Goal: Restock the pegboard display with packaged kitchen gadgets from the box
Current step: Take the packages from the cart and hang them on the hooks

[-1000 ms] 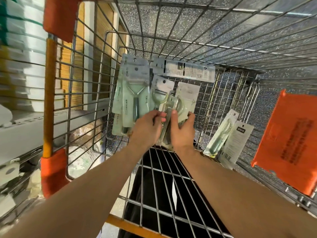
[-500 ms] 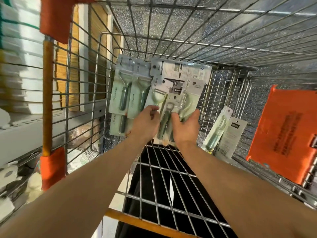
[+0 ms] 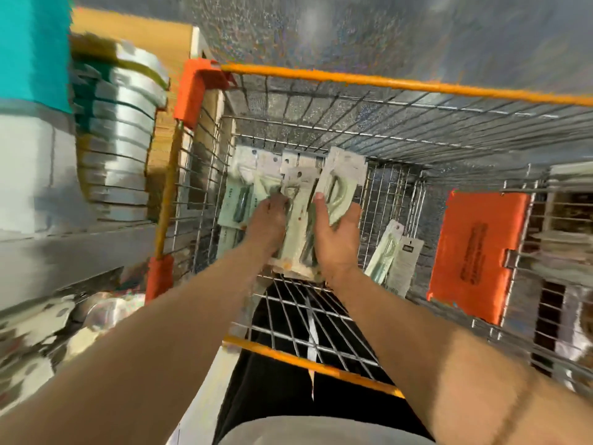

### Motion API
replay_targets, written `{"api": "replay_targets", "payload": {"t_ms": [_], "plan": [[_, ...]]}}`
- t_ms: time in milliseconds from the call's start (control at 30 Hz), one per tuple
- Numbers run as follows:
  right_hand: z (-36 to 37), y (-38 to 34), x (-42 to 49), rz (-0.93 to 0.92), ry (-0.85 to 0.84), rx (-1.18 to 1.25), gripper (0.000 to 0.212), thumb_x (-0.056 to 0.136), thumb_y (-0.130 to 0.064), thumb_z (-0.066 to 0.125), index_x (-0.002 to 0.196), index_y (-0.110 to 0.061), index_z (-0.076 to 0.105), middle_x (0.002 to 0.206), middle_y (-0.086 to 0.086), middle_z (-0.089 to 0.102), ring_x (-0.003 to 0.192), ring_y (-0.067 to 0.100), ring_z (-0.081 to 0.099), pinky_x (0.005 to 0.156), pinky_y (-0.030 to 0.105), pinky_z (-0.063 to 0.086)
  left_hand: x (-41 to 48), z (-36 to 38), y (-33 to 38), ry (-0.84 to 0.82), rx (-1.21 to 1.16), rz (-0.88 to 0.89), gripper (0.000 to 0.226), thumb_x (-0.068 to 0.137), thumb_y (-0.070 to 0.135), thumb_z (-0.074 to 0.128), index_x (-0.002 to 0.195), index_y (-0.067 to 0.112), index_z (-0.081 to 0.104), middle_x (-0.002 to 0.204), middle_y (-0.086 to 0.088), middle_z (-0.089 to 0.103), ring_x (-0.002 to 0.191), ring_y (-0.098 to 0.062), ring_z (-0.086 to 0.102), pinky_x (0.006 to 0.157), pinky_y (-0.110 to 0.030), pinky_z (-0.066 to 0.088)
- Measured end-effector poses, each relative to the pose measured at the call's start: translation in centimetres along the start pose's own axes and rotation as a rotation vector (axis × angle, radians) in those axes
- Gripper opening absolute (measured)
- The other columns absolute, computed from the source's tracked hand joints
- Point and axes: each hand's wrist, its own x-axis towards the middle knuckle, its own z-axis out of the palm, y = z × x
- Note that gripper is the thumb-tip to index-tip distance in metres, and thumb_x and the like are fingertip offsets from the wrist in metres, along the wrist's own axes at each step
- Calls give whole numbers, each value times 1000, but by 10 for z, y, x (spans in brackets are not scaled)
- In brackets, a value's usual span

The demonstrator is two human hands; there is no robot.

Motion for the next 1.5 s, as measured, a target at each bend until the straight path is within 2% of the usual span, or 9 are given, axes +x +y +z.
{"api": "replay_targets", "payload": {"t_ms": [100,200,400,867,1000,1167,1267,1400,1500], "plan": [[-5,-25,-19,-31,-59,-1,81,98,-63,54,157,-14,28,110,-17,44,113,7,47,97,25,36,-24,-13,17,39,-50,5,46,117,30,23,139,4,55,135,-12,63,119,-27,59,91,-30,39],[-9,-46,-37,-102,-87,-13,51,97,-59,60,134,-26,47,107,-23,55,105,5,60,96,25,43,-51,-23,31,65,-105,15,79,109,65,18,147,6,54,135,-11,61,124,-27,57,101,-36,41],[-26,-81,-77,-298,-127,53,67,91,-70,61,138,-24,48,127,-10,67,120,10,62,110,35,48,-78,-48,24,113,-345,-10,144,44,118,23,149,27,58,154,-11,56,138,-35,55,120,-58,37],[-91,-149,-208,-543,-239,186,25,99,-36,58,106,-15,68,97,2,71,76,8,58,68,31,40,-264,-100,11,512,-782,189,135,41,117,36,136,27,68,139,-8,67,124,-30,65,113,-52,47],[-99,-157,-260,-634,-369,200,29,95,-39,57,116,-19,59,108,6,68,96,21,63,75,34,44,-363,-104,5,510,-903,366,122,64,106,47,149,19,53,141,-9,62,130,-30,61,108,-51,50],[-97,-173,-366,-782,-610,147,24,97,-38,54,119,-27,55,102,0,69,95,21,66,82,38,51,-460,-152,-38,638,-1055,482,98,55,104,57,119,33,80,119,-5,78,112,-30,74,109,-50,52],[-88,-186,-400,-869,-634,146,20,99,-34,55,115,-23,57,101,0,68,96,22,62,80,34,43,-494,-183,-49,695,-1081,566,102,60,102,61,126,26,77,124,-8,76,115,-32,72,114,-52,47],[-68,-179,-486,-1012,-776,133,22,102,-38,56,117,-21,55,105,-2,68,98,18,62,80,26,40,-582,-195,-73,742,-1121,757,78,96,77,47,130,11,72,120,-14,77,109,-33,74,102,-44,57],[-53,-167,-552,-1086,-870,117,32,107,-48,43,114,-18,55,90,-14,60,83,4,56,62,12,38,-637,-201,-99,720,-1158,831,87,98,76,35,125,0,67,91,-13,78,76,-25,77,68,-31,62]]}}
